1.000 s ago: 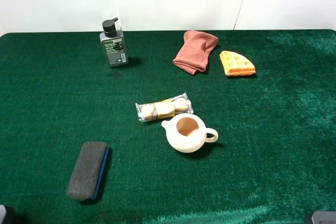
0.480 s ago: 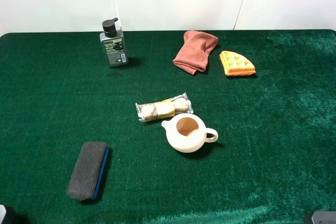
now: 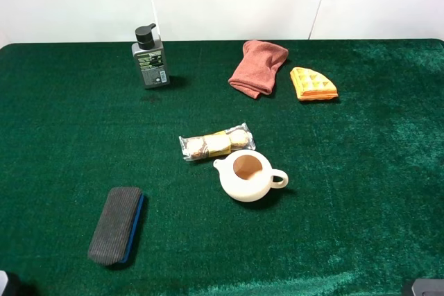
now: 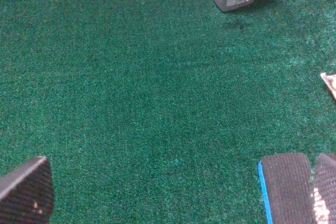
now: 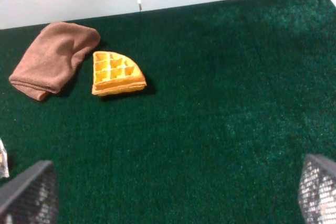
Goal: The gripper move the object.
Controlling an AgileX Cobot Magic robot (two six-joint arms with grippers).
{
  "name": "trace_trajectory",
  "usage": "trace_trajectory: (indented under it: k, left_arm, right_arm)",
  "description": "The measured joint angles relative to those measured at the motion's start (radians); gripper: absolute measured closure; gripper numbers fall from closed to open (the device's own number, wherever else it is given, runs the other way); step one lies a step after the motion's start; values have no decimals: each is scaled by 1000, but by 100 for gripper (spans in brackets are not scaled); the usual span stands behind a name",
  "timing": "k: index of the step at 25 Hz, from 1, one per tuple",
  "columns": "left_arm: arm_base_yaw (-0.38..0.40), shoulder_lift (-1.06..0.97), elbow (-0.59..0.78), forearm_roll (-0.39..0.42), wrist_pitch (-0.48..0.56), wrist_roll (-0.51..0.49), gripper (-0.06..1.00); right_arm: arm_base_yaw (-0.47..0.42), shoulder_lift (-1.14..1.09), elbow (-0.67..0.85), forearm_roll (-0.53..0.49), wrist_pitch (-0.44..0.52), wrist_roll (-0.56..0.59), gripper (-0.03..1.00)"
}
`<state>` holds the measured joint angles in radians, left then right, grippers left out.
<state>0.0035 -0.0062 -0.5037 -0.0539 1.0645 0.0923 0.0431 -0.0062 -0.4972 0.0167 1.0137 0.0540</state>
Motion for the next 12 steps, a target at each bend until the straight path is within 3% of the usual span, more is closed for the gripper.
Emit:
trace_trajectory:
  k: [12]
  left_arm:
    - [0, 0, 0, 0, 0, 0, -5]
  right_arm:
    - [0, 0, 0, 0, 0, 0, 27]
